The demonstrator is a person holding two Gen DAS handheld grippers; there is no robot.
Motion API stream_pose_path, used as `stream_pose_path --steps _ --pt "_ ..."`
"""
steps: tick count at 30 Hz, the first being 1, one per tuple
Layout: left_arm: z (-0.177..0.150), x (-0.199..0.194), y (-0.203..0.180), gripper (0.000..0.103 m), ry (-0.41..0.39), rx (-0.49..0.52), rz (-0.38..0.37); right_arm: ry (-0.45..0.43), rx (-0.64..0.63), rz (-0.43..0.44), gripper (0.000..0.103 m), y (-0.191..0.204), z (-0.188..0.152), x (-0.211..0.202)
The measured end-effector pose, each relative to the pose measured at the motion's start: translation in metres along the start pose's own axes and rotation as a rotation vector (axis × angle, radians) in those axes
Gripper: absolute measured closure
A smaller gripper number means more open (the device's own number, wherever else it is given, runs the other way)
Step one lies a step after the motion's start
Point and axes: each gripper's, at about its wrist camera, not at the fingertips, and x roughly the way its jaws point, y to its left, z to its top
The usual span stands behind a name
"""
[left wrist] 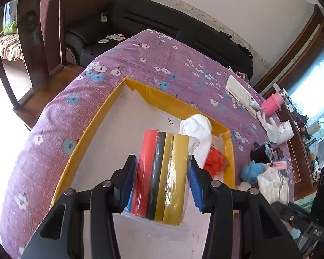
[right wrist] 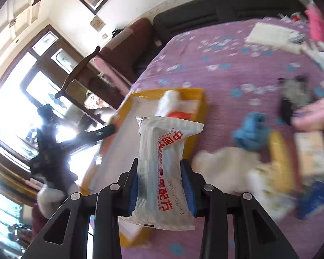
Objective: Organize soft objects
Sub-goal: 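Place the sponge pack in the tray with the left tool while the right tool places the tissue pack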
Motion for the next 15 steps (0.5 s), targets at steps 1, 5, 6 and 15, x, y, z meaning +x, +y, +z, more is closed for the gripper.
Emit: stream_pose_path --steps 1,5,6,15 --pt "0.006 0.009 0.004 0.058 0.006 -0.016 -0.001 0.014 0.006 0.019 0.063 0.006 0.005 0.014" --pt "0.028 0.03 0.015 0.057 -0.021 -0.047 0.014 0.04 0.017 0.037 0.063 0.022 0.031 0.067" --pt "0.032 0.032 0.018 0.056 -0.027 -0.055 0.022 0.043 0.02 0.035 0.063 0.023 0.037 0.076" --pt "0.03 0.007 0.051 0.039 -0.071 -0.156 -0.041 0.068 0.039 -0.049 0.05 0.029 0.062 0.136"
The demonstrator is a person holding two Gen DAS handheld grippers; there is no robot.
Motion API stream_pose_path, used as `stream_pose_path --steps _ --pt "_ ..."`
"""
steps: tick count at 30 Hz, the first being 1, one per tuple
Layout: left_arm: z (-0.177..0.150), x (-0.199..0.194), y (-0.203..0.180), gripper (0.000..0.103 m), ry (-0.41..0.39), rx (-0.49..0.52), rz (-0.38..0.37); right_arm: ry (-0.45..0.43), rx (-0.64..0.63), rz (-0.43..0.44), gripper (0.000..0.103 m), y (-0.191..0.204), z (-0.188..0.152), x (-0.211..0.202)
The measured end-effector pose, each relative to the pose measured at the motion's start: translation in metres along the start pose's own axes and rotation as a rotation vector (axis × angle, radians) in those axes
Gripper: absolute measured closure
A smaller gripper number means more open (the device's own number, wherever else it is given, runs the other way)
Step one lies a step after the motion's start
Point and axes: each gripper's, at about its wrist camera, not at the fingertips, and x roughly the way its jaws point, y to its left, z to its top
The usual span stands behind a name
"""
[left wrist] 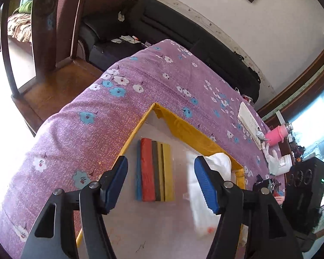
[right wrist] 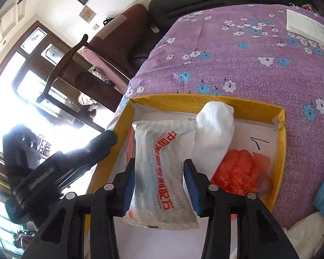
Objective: Organize soft objects
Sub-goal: 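Place the sponge pack in the tray with the left tool while the right tool places the tissue pack, then grasp the lemon-print tissue pack with the right tool while the left tool grasps another white cloth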
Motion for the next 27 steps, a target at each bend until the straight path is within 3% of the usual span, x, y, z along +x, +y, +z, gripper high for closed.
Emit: stream_pose_path --steps 4,6,8,13,17,21,23,24,27 --pt "-0.018 -0.039 -0.001 0.034 -0.053 0.003 -0.015 0.004 0.011 0.027 0.046 -0.005 0.003 -0.009" --pt "-0.032 -0.062 -0.006 0.033 -0.076 0.027 -0.01 -0.018 -0.005 0.06 0.043 -0.008 0.001 -0.037" --pt "-0.054 -0.088 -0.014 0.025 -0.105 0.064 -0.009 -0.043 -0.031 0.057 0.037 -0.019 -0.006 -0.071" --pt "-0.113 -0.126 -0.034 0.019 -0.164 0.148 -0.044 -0.088 -0.077 -0.077 0.036 -0.064 -0.034 -0.137" --pt "-0.148 -0.126 -0.052 0.019 -0.157 0.156 -0.077 -0.031 -0.059 -0.14 0.036 -0.092 -0.055 -0.137" --pt "-0.171 -0.123 -0.071 0.019 -0.139 0.175 -0.067 -0.003 -0.094 -0.157 0.046 -0.088 -0.057 -0.114" --pt "-0.179 -0.123 -0.081 0.019 -0.126 0.184 -0.072 0.02 -0.12 -0.189 0.055 -0.085 -0.054 -0.097" --pt "-0.183 -0.124 -0.087 0.019 -0.127 0.193 -0.07 0.037 -0.114 -0.204 0.065 -0.085 -0.055 -0.089" --pt "-0.193 -0.129 -0.101 0.019 -0.145 0.23 -0.055 0.13 -0.099 -0.146 0.075 -0.087 -0.07 -0.073"
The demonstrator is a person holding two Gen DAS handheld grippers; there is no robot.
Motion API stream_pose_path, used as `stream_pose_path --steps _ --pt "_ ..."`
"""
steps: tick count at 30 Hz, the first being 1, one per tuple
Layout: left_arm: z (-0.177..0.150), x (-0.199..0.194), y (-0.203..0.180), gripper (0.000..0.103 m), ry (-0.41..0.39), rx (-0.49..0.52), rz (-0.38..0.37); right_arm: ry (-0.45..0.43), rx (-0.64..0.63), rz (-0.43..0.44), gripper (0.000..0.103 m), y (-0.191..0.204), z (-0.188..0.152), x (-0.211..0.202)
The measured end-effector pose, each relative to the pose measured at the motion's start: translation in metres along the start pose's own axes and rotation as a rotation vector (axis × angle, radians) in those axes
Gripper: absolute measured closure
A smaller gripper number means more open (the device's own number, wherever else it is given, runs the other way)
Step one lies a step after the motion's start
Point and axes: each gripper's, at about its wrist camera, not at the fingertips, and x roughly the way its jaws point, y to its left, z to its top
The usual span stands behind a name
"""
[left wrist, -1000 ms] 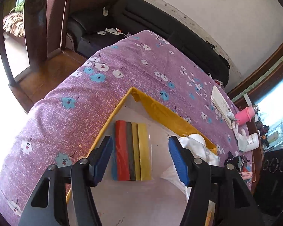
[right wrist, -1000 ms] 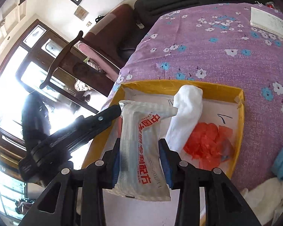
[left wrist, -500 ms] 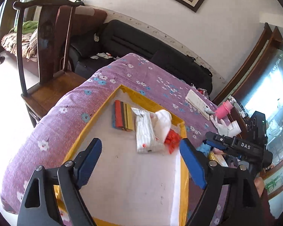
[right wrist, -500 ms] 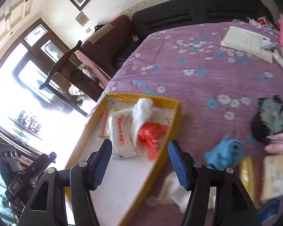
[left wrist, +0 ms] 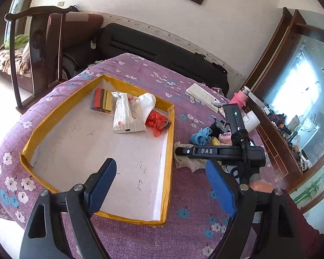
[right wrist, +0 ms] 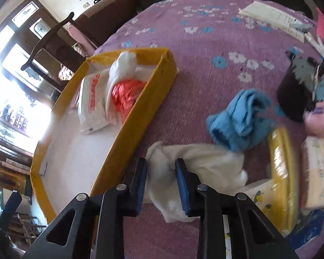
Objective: Organize soft objects
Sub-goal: 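Grasp the lemon-print tissue pack with the right tool while the left tool grasps another white cloth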
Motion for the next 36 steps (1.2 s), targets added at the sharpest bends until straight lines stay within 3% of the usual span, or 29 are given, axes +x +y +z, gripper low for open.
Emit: stream_pose_path --steps 6,10,14,17,19,20,25,29,30,32,36 --pt "-0.007 0.001 -0.012 0.019 0.018 0.023 -0.001 0.143 -0.07 0.183 0.074 0.007 -0.064 -0.017" --pt "-0.017 0.011 -0.026 0.019 0.052 0.055 -0.019 0.084 -0.072 0.249 0.075 -0.015 -0.094 -0.059" --pt "-0.029 0.022 -0.04 0.019 0.089 0.088 -0.031 -0.098 -0.061 0.066 0.062 -0.045 -0.097 -0.106" --pt "-0.035 0.028 -0.05 0.019 0.114 0.125 -0.036 -0.158 -0.054 -0.016 0.055 -0.058 -0.092 -0.116" --pt "-0.035 0.03 -0.058 0.019 0.125 0.163 -0.031 -0.184 -0.066 -0.06 0.035 -0.06 -0.084 -0.112" --pt "-0.034 0.031 -0.063 0.019 0.131 0.19 -0.027 -0.187 -0.07 -0.075 0.033 -0.059 -0.081 -0.106" --pt "-0.025 0.05 -0.08 0.019 0.161 0.33 0.014 -0.175 -0.095 -0.174 0.027 -0.048 -0.067 -0.066" --pt "-0.01 0.078 -0.082 0.019 0.193 0.369 0.025 -0.168 -0.104 -0.211 0.027 -0.041 -0.054 -0.046" --pt "-0.006 0.085 -0.083 0.019 0.204 0.369 0.02 -0.163 -0.098 -0.222 0.029 -0.043 -0.052 -0.042" --pt "0.002 0.1 -0.086 0.019 0.227 0.371 0.012 -0.161 -0.089 -0.218 0.043 -0.047 -0.052 -0.04" --pt "0.004 0.126 -0.102 0.019 0.266 0.442 0.006 -0.15 -0.042 -0.171 0.044 -0.062 -0.064 -0.055"
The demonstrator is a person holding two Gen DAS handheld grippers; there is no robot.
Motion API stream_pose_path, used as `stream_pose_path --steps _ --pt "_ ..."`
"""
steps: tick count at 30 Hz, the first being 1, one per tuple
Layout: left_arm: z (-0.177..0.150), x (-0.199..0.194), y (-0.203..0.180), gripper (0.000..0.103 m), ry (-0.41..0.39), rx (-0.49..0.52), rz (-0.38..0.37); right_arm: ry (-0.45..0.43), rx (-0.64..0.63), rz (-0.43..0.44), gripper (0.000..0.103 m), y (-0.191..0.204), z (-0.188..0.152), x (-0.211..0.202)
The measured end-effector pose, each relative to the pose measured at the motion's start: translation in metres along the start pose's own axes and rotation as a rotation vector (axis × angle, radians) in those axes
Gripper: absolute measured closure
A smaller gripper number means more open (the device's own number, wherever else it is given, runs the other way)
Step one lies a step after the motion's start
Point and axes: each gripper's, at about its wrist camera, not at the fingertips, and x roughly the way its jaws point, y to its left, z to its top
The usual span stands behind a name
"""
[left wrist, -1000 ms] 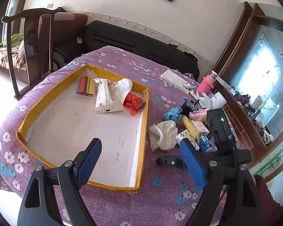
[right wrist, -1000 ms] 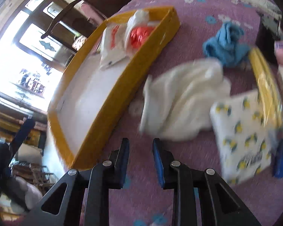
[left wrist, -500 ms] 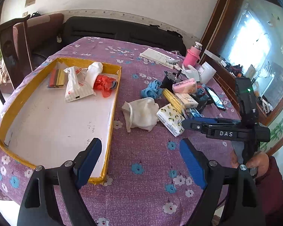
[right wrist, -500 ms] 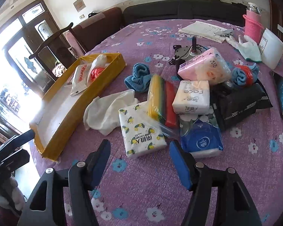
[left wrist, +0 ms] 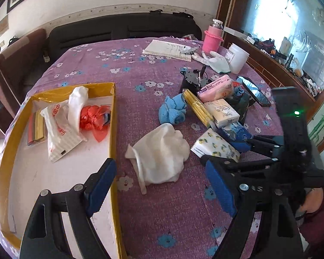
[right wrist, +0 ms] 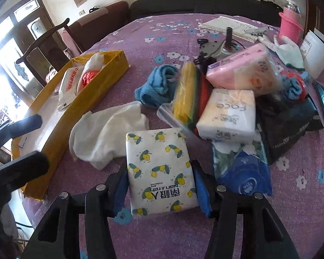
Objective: Organize soft objects
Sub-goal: 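Grasp the lemon-print tissue pack with the right tool while the left tool grasps another white cloth, then place the white cloth in the tray with the left tool while the right tool places the lemon-print pack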
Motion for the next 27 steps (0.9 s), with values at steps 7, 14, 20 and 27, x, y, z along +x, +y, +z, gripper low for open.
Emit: stream_pose_path --steps 7,14,20,27 --pt "0.019 0.06 -0.021 0.019 0.118 0.136 0.038 0.009 0.099 0.097 0.044 -0.037 -0.042 -0.036" --pt "0.022 0.098 -0.03 0.033 0.235 0.173 0.087 -0.013 0.102 0.101 0.044 -0.046 -0.053 -0.045" --pt "0.019 0.069 -0.021 0.088 0.178 0.091 0.04 -0.026 0.108 0.099 0.044 -0.042 -0.053 -0.048" --pt "-0.003 -0.025 0.026 0.087 0.022 -0.117 -0.116 -0.088 0.081 0.115 0.044 -0.025 -0.054 -0.081"
